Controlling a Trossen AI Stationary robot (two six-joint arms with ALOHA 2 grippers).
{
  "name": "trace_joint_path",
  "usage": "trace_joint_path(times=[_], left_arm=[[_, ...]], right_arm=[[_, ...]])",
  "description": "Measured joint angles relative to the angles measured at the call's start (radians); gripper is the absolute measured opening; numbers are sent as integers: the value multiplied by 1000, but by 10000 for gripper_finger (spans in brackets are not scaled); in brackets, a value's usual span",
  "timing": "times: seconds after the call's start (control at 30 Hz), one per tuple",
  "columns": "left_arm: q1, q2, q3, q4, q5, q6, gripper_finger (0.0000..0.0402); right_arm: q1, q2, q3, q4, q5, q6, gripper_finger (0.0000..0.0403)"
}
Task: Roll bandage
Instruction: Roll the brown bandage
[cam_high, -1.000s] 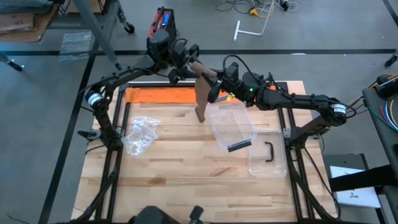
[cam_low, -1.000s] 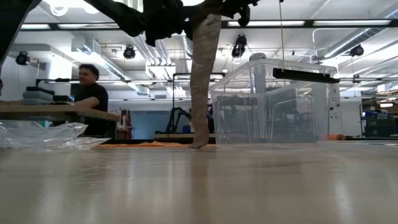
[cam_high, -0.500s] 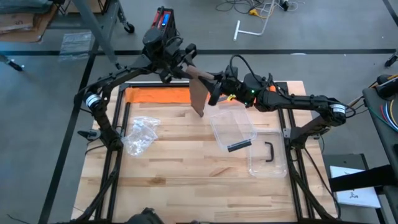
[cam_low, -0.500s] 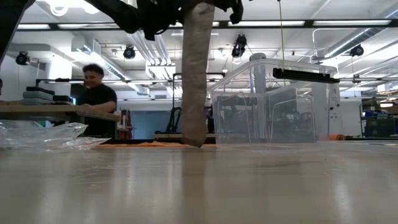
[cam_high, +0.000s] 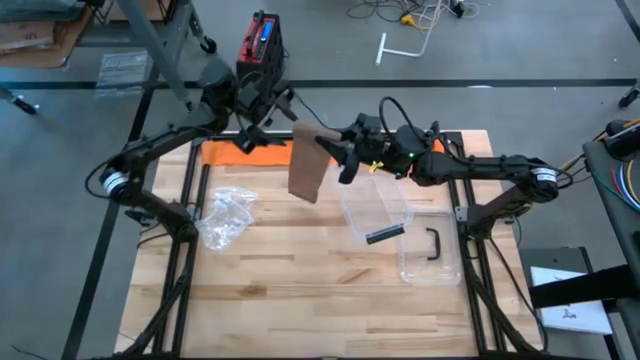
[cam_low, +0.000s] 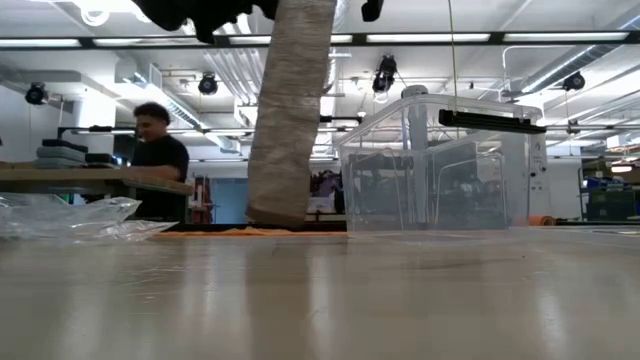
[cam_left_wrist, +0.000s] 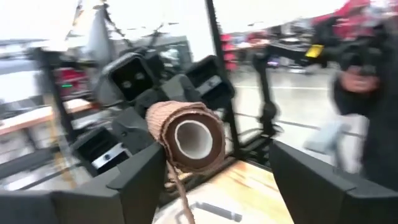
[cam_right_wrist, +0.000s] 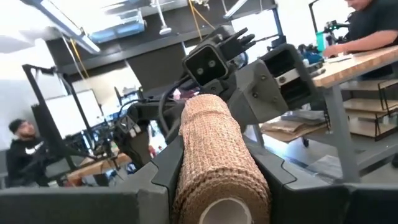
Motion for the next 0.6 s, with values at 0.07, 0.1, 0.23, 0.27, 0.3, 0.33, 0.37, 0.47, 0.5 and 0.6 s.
trace_joint_path(times=[0.07,0.1,0.23,0.27,0.3,0.33,0.37,0.47,0.5,0.6], left_arm=[[-16,-34,-44,1,-73,-1,278],[-22,-44,-57,4,-98,-11,278],[-52,-46,-67,7,-171,-134,272],[-57,-38,-65,7,-173,-146,270],[-61,-28,-61,8,-168,-150,268],[-67,-19,-58,7,-167,-151,266],[-74,-11,-55,4,-161,-151,266],[-90,5,-47,2,-160,-135,266],[-94,7,-45,2,-160,-117,267],[-100,15,-41,1,-184,-102,266]], right_arm=[[0,-1,0,-9,-4,-28,117],[0,-2,0,-14,-4,-43,117],[0,-2,0,-35,-5,-74,117],[0,-2,0,-37,-10,-83,117],[0,-2,0,-40,-13,-93,117],[2,-2,0,-41,-13,-94,117],[4,-2,0,-47,-15,-95,117],[7,-2,0,-51,-17,-96,117],[7,-2,0,-51,-20,-98,117],[7,-2,0,-66,-20,-114,117]])
